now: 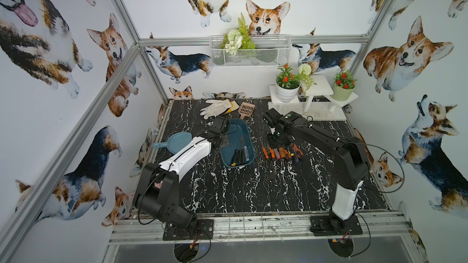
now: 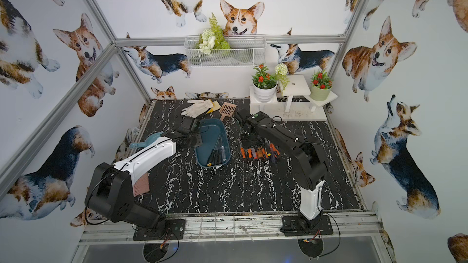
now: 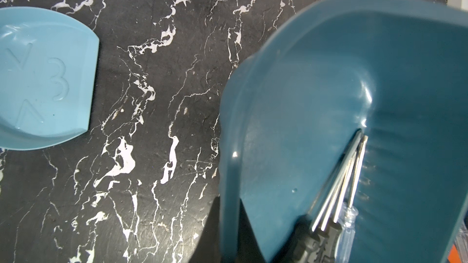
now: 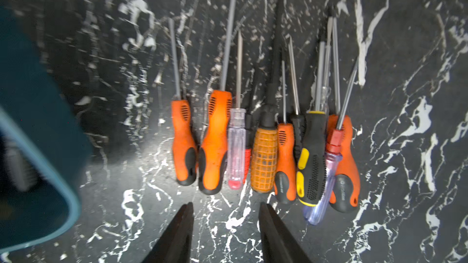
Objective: Take out the screwdriver from the storage box
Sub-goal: Place the screwdriver at the center of the board.
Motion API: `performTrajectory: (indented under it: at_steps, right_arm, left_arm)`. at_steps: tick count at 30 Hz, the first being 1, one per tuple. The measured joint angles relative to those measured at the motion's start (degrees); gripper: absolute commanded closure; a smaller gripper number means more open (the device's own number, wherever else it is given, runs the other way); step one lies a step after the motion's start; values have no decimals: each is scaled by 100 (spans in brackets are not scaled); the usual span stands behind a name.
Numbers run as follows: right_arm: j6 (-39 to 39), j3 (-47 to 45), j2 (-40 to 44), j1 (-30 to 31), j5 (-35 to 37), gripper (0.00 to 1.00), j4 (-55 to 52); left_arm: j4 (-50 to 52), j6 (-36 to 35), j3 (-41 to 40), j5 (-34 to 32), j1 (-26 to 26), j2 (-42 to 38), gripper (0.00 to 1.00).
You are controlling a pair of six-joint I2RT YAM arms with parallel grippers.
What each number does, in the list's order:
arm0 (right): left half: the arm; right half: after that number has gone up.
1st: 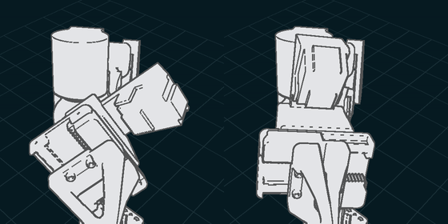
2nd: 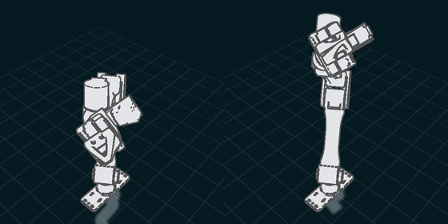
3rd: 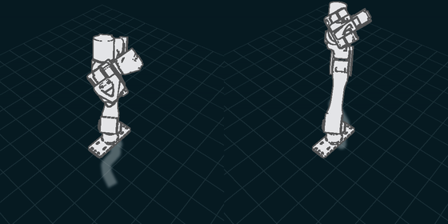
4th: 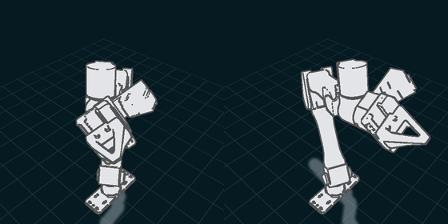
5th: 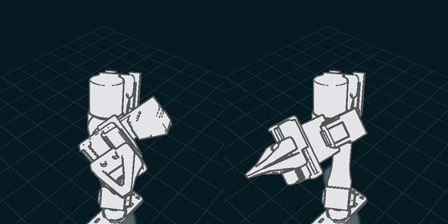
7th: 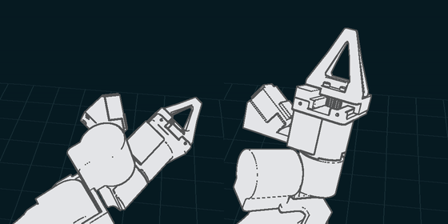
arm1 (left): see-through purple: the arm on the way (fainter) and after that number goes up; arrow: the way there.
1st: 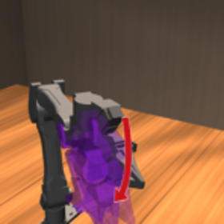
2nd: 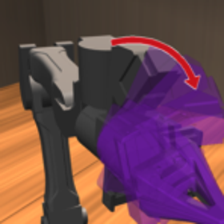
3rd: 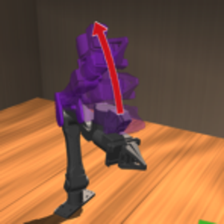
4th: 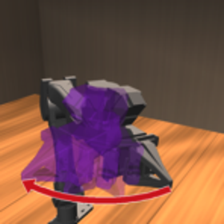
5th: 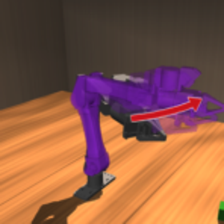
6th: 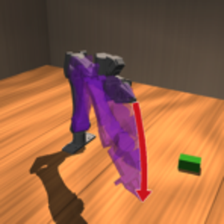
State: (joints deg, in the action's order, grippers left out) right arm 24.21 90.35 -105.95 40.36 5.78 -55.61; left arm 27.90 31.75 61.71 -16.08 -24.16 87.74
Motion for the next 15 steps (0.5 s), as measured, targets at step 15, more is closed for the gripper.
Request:
performTrajectory:
  at_steps: [15]
  right_arm:
    - [177, 949, -494, 667, -951, 52, 385]
  left_arm:
    - [-26, 138, -109, 7, -31, -35, 100]
